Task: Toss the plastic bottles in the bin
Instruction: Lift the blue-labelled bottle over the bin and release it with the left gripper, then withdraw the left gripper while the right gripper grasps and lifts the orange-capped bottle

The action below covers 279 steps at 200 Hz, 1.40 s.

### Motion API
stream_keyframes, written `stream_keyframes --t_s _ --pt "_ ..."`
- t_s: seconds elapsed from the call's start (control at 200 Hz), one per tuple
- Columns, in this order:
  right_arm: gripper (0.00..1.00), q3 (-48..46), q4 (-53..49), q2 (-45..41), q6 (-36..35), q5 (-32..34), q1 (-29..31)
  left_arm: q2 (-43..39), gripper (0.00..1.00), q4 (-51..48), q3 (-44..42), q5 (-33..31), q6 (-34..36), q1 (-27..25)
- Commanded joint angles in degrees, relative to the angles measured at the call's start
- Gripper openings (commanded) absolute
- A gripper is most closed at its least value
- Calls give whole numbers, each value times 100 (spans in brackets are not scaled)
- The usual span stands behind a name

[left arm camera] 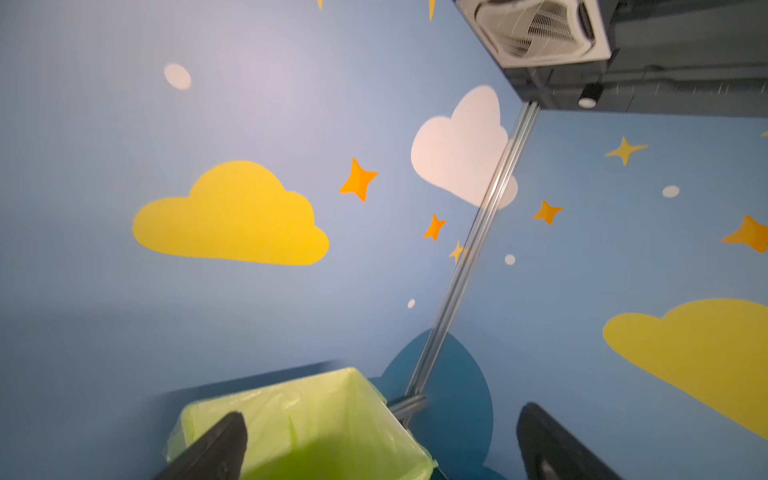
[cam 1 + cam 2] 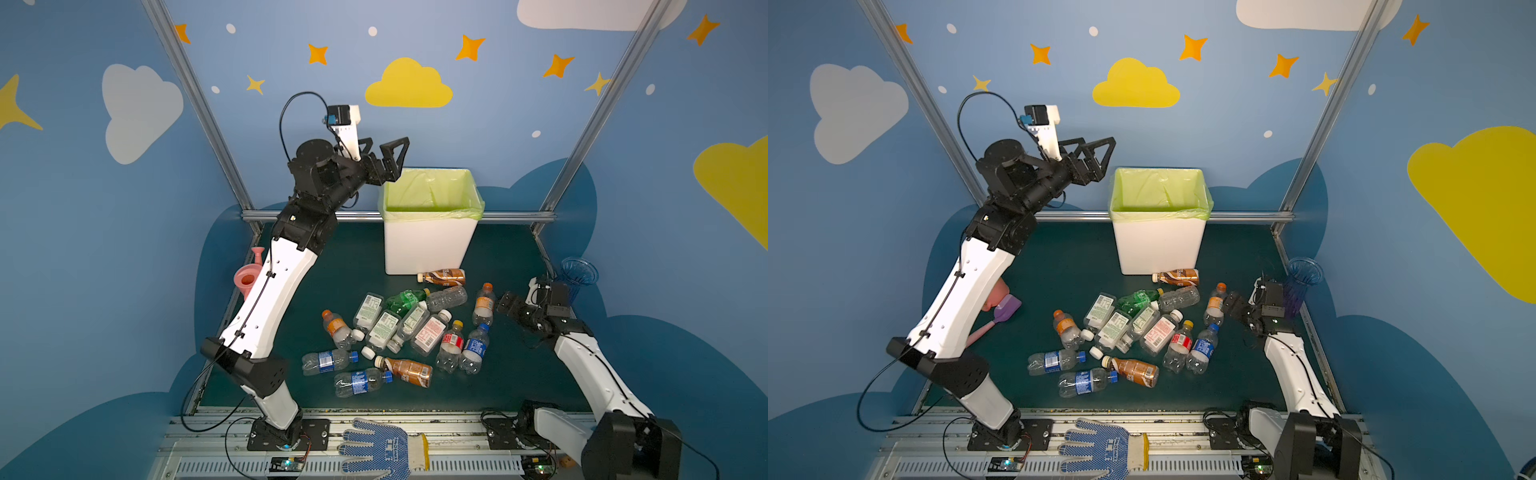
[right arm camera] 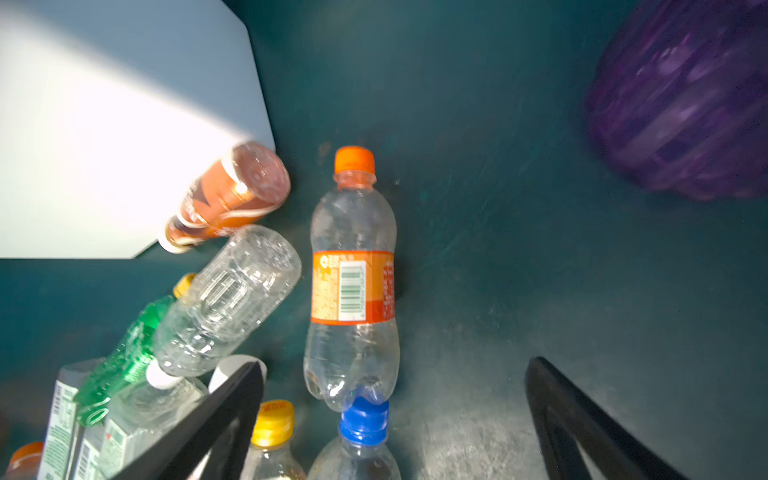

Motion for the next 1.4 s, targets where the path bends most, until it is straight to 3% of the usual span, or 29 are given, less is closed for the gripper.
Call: stream_keyframes --t_s 0.0,0.215,0.375,0.576,0.731,0.976,1.096,1.392 --pt "96 334 -202 333 52 -154 102 -234 100 478 -1568 -521 286 86" --pt "94 1121 -573 1400 -252 -110 479 -1666 100 1292 -4485 -872 -211 635" --pt "84 1895 -1137 2413 -398 -13 700 -2405 100 632 -5580 -1144 -856 1272" --pt "71 2393 -1509 3288 -413 57 764 -3280 100 592 -6778 -1412 -1028 1709" --pt "68 2697 -1641 3724 -412 212 863 -3386 100 580 -7041 -1395 -1165 1868" --pt "46 3105 -1608 3899 -429 20 896 -3067 100 447 -7010 -1355 -1324 1922" --pt "33 3579 -1650 3550 -506 -260 773 -2972 100 421 -7010 -1394 -1357 1970" --pt "30 6045 -1778 2025 -713 76 362 -2730 100 430 -7072 -1412 -1524 2130"
